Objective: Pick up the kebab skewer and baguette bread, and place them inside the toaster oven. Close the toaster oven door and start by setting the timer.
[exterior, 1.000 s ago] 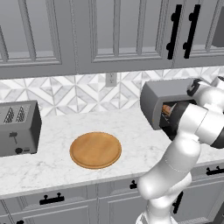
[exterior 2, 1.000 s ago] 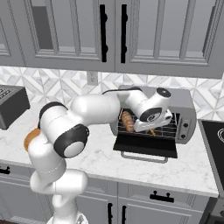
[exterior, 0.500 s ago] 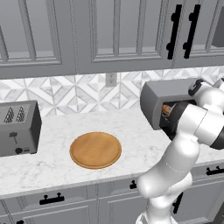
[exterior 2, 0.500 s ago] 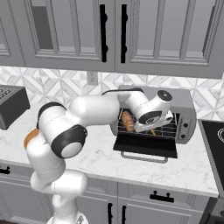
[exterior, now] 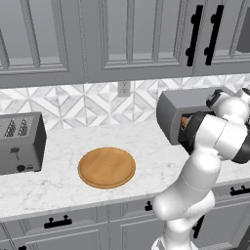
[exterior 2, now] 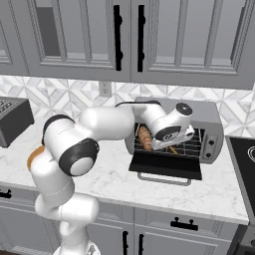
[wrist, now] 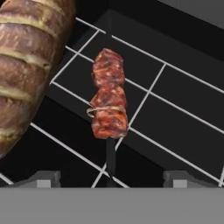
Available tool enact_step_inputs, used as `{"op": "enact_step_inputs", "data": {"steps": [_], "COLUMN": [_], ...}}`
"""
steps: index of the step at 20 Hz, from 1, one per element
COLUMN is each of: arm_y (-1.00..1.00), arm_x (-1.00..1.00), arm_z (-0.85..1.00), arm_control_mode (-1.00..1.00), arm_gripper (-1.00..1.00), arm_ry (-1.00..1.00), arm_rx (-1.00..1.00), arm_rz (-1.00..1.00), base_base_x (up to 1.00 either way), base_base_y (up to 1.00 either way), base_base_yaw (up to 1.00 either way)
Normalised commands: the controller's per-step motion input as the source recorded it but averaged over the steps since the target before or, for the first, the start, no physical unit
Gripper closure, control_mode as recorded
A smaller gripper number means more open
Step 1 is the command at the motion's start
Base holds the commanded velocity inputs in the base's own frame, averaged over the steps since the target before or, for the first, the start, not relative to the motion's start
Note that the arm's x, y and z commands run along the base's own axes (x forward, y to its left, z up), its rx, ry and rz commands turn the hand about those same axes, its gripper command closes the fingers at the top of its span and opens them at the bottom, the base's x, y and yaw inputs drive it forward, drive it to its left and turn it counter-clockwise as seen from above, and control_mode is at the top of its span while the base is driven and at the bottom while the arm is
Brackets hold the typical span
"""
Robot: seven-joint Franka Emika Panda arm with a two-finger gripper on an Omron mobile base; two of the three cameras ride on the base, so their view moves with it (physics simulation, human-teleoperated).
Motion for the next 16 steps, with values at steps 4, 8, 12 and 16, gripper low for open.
{"op": "enact_step_inputs", "data": {"steps": [4,8,12,16], "arm_y": [0.00,0.00,0.00,0.00], "arm_x": [0.00,-0.42,-0.43,-0.50], "arm_z": [0.02,0.05,0.23,0.39], "arm_control_mode": [-1.00,-1.00,-1.00,-1.00], "arm_gripper": [-1.00,-1.00,-1.00,-1.00], "arm_ry": [0.00,-0.04,-0.07,-0.07], "arm_rx": [0.00,0.00,0.00,0.00], "arm_rz": [0.00,0.00,0.00,-0.06], "base_base_x": [0.00,0.00,0.00,0.00], "base_base_y": [0.00,0.00,0.00,0.00], "base_base_yaw": [0.00,0.00,0.00,0.00]}}
